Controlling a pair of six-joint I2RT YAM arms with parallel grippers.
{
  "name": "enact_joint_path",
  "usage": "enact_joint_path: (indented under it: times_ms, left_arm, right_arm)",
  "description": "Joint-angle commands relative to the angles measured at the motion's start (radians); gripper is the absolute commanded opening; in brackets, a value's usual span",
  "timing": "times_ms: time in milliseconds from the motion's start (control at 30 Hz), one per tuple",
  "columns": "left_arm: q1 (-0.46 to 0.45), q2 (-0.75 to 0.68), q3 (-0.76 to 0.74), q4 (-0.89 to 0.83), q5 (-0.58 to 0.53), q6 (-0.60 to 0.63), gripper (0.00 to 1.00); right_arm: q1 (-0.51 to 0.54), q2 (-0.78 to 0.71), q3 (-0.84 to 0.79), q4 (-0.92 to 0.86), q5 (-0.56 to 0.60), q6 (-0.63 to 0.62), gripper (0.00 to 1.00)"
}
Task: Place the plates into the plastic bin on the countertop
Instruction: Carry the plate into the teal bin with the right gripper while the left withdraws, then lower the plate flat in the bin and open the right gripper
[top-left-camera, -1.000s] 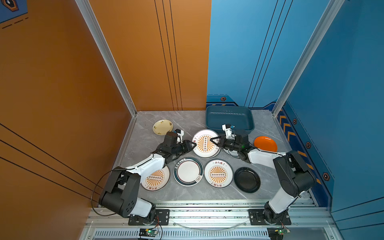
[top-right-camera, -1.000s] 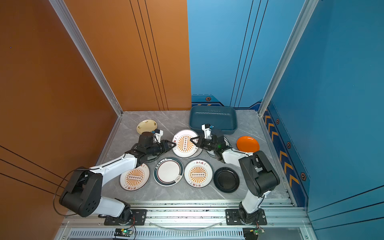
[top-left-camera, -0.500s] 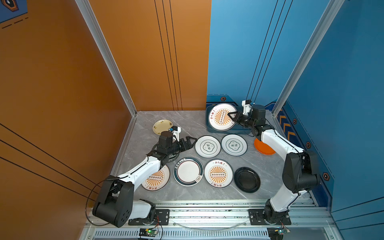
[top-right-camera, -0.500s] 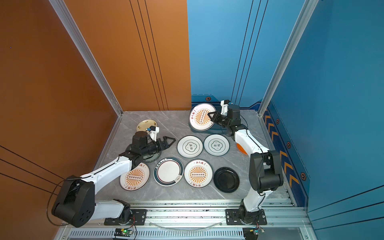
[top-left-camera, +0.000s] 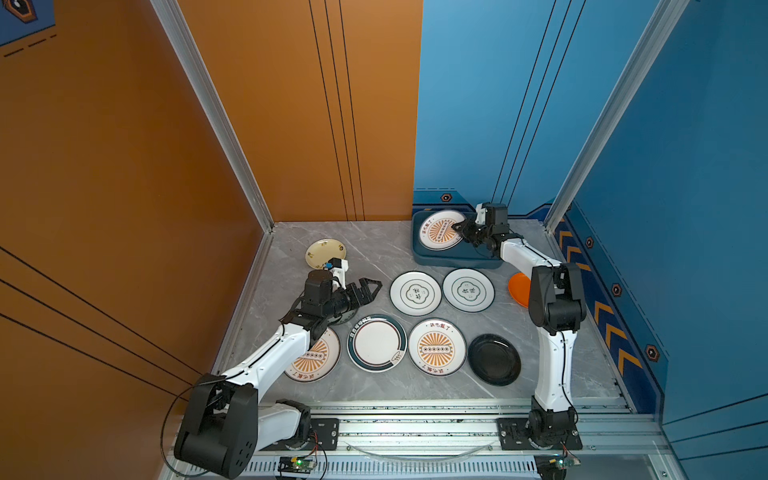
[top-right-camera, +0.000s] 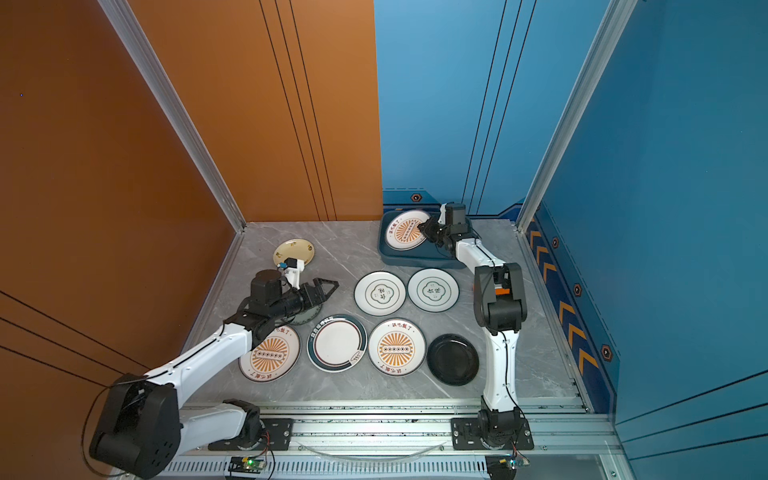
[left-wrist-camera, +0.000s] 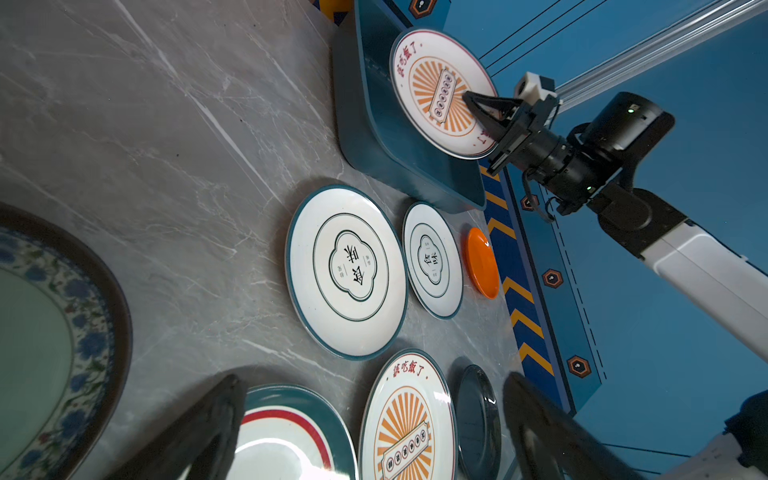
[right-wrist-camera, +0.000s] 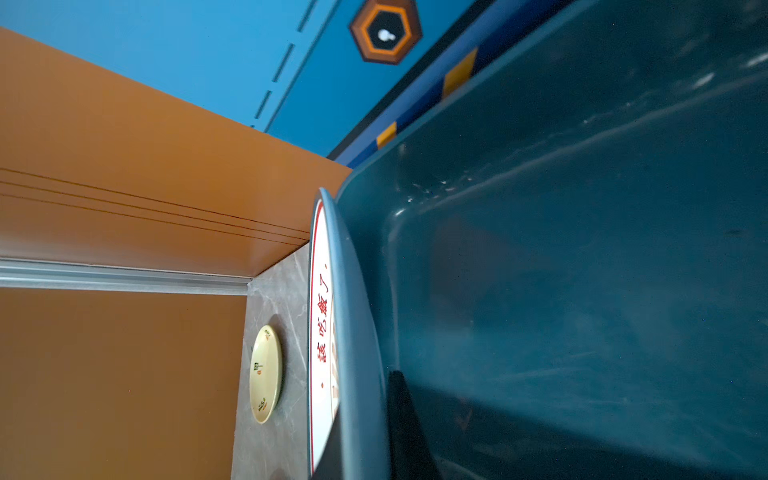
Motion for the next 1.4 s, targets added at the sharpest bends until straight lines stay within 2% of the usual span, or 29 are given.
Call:
enact_joint_path:
  times_ms: [0,900,1167,1367]
  left_arm:
    - [-0.001,-0.020,-0.004,-0.050,-0.043,0.045,0.98]
    - [-0.004,0.078,-0.009,0.024,0.013,0.006,0.98]
    - [-0.004,0.102,-0.004,0.030,0.019,0.006,0.98]
    - [-0.004,0.119,-0.001,0.036,0.028,0.001,0.98]
  right_arm:
    - [-0.005,0.034,0.092,-0.012,0.026,0.038,0.00]
    - [-0.009,0.286,0.252,0.002,0.028,0.181,0.00]
    - [-0.008,0.334,0.306,-0.068,0.025,0.168,0.32]
    - [-0.004,0.374,0.392,-0.174,0.024,0.123,0.43]
